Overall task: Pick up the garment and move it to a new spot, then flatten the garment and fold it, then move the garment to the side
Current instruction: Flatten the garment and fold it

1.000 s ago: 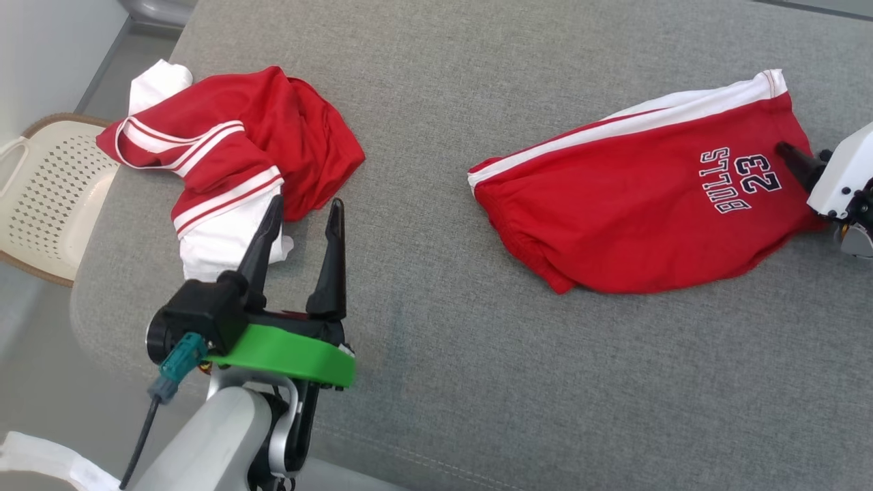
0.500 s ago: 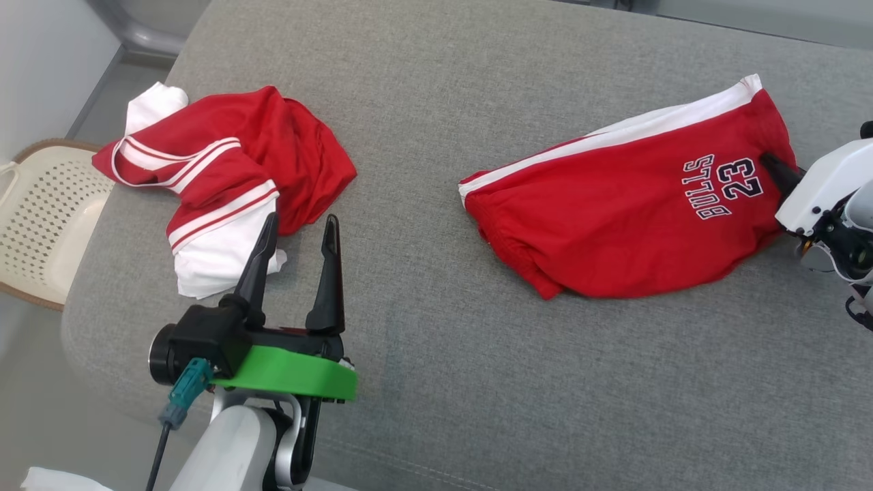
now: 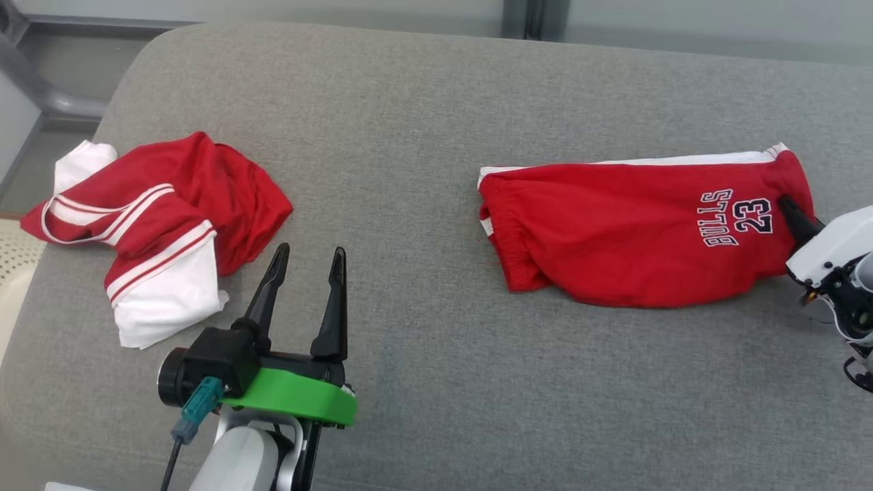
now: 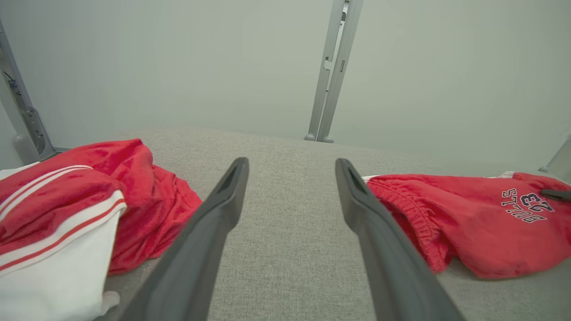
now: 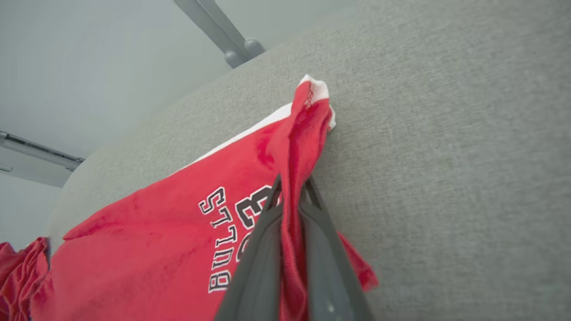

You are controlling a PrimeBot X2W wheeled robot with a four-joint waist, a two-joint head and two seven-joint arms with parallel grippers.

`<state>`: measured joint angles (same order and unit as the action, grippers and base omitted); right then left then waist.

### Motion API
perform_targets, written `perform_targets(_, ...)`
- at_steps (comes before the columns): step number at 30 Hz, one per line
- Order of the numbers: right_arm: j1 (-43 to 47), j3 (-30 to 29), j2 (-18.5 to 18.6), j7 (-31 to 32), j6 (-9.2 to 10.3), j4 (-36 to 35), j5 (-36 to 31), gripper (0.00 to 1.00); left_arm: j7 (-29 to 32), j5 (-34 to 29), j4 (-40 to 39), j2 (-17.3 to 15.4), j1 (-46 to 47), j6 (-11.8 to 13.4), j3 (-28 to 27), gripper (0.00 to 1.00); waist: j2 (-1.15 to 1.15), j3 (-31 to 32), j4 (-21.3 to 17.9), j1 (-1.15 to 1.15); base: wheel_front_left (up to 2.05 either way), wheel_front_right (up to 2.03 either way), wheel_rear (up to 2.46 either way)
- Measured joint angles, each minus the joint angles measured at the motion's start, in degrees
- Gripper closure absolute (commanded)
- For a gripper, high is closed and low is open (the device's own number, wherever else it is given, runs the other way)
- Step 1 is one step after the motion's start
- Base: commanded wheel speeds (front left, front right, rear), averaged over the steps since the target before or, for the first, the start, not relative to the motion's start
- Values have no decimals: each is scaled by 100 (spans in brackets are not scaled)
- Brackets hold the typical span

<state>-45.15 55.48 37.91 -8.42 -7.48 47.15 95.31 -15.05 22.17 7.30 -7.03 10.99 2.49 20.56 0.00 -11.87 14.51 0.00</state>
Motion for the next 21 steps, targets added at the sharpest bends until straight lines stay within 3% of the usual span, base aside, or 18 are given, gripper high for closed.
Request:
perform_targets(8,115,-59,152,-245,0,141,-189,100,0,-119,60,68,-85,-155,-58,0,0,127,-438,0,0,0,0)
perform_targets(14,-189,-12,149,-481,0,-190,-642,100,0,-141,190,140,-90,-207,-115,0,0,276,-507,0,0,0,0)
perform_targets(21,-700,505,-261,-341,0,-288,-1316,100,0,-138,320,256,-174,-276,-142,0,0,416,-391,0,0,0,0)
